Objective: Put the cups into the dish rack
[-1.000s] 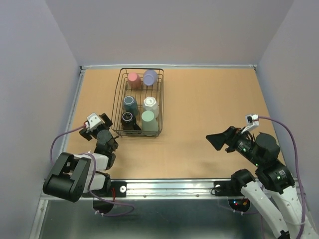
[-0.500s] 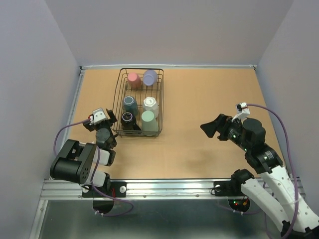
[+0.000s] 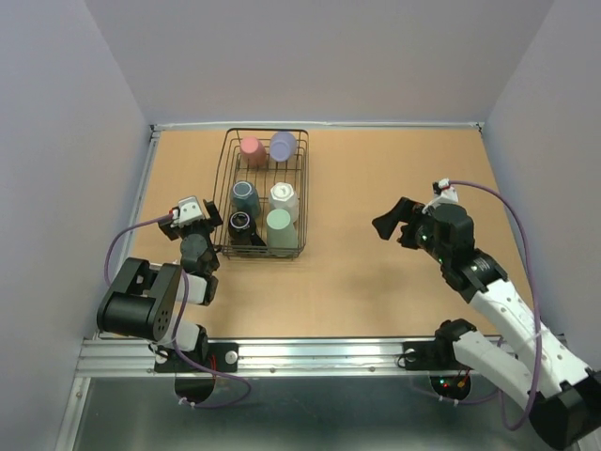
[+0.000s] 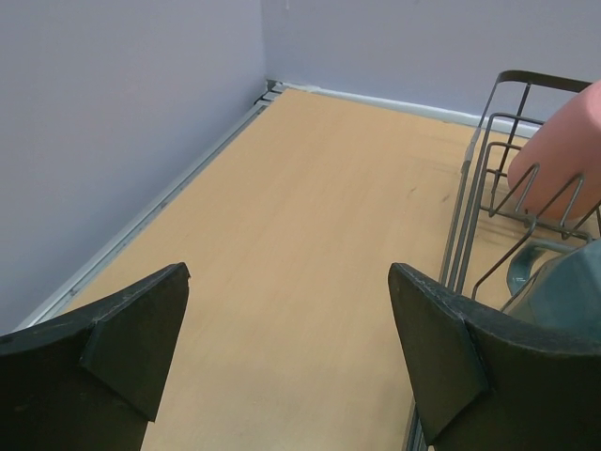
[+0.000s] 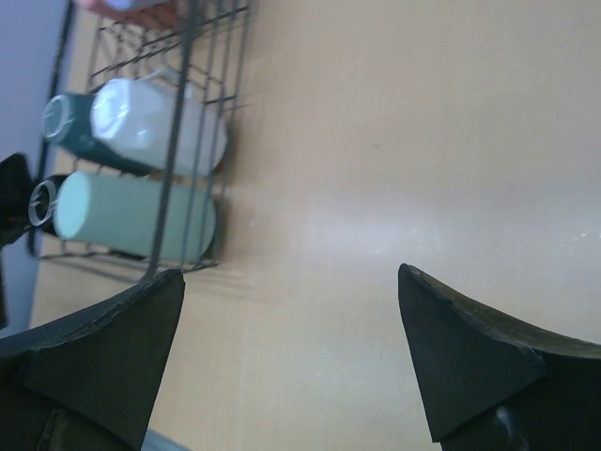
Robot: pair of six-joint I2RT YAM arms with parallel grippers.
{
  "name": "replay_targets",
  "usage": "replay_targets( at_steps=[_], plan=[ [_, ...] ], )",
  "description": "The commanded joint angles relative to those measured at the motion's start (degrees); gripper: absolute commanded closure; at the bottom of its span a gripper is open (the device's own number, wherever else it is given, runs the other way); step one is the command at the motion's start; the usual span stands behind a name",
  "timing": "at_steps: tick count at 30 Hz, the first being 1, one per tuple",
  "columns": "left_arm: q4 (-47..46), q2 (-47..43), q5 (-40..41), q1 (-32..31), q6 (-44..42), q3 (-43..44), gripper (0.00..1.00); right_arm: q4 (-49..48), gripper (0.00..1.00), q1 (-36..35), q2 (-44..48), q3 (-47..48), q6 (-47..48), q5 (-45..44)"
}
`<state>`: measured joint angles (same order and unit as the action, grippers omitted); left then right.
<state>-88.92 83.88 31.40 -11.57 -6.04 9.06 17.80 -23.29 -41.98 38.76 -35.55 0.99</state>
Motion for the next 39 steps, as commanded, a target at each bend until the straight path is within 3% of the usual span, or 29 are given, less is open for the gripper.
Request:
replay_targets(
  at_steps=[1, 8, 14, 20, 23, 34, 39],
  plan=[
    [-12.3, 1.5, -1.9, 0.6, -1.0, 0.3, 0.01, -7.6, 0.0, 0.0, -6.4, 0.9, 5.6, -13.1],
    [-7.2, 1.0, -2.7, 1.8, 0.5, 2.4, 0.01, -22.0, 0.0, 0.1, -21.1, -0.9, 22.6, -34.8],
    [-7.0, 0.9, -2.9, 2.0, 0.6, 2.5, 0.01, -34.2, 0.0, 3.5, -34.6, -4.0, 34.0, -41.3],
    [-6.9, 0.9, -2.9, 2.1, 0.7, 2.5, 0.01, -41.7, 0.0, 12.2, -39.3, -7.2, 29.4, -38.9],
    [-6.9, 0.9, -2.9, 2.1, 0.7, 2.5, 0.01, -55.4, 0.0, 13.4, -42.0, -11.7, 29.7, -38.5],
    [-7.0, 0.9, -3.0, 2.1, 0.7, 2.5, 0.01, -86.9, 0.0, 14.1, -49.4, -20.7, 33.1, -29.7],
    [-7.1, 0.9, -3.0, 2.2, 0.7, 2.5, 0.01, -86.8, 0.0, 15.6, -47.2, -22.9, 31.8, -23.9]
  ],
)
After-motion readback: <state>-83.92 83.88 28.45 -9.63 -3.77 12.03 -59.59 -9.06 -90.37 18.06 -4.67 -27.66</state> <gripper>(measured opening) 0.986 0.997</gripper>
